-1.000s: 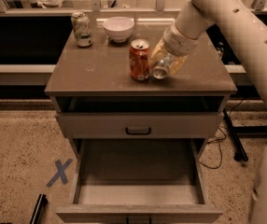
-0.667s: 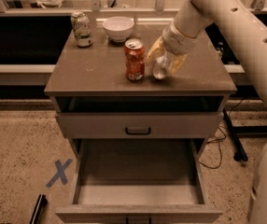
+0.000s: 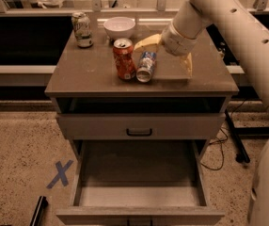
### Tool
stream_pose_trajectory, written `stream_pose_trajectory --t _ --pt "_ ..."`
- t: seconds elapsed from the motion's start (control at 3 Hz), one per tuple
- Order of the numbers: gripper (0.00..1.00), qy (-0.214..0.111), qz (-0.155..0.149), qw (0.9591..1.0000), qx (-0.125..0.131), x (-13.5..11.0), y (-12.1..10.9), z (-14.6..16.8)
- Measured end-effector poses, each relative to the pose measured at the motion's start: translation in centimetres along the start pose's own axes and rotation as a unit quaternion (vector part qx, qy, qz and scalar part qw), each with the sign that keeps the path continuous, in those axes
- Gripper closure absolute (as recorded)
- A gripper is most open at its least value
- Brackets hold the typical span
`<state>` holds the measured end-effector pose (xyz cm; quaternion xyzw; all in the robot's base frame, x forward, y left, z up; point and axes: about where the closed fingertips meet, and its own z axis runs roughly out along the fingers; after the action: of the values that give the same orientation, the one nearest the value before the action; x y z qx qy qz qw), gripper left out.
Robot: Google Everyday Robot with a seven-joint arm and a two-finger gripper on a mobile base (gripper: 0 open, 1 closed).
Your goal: Pick redbull can from middle drawer and place on counter
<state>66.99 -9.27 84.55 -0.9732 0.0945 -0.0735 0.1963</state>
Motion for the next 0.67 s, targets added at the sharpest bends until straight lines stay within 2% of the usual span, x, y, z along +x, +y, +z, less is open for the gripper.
stream_pose_trajectory --t 0.33,0.67 --pt "0.0 0.011 0.009 0.9999 0.006 0.5 -0.2 -0.5" --pt "0.0 0.036 0.032 0.9986 0.02 1.5 0.2 -4.0"
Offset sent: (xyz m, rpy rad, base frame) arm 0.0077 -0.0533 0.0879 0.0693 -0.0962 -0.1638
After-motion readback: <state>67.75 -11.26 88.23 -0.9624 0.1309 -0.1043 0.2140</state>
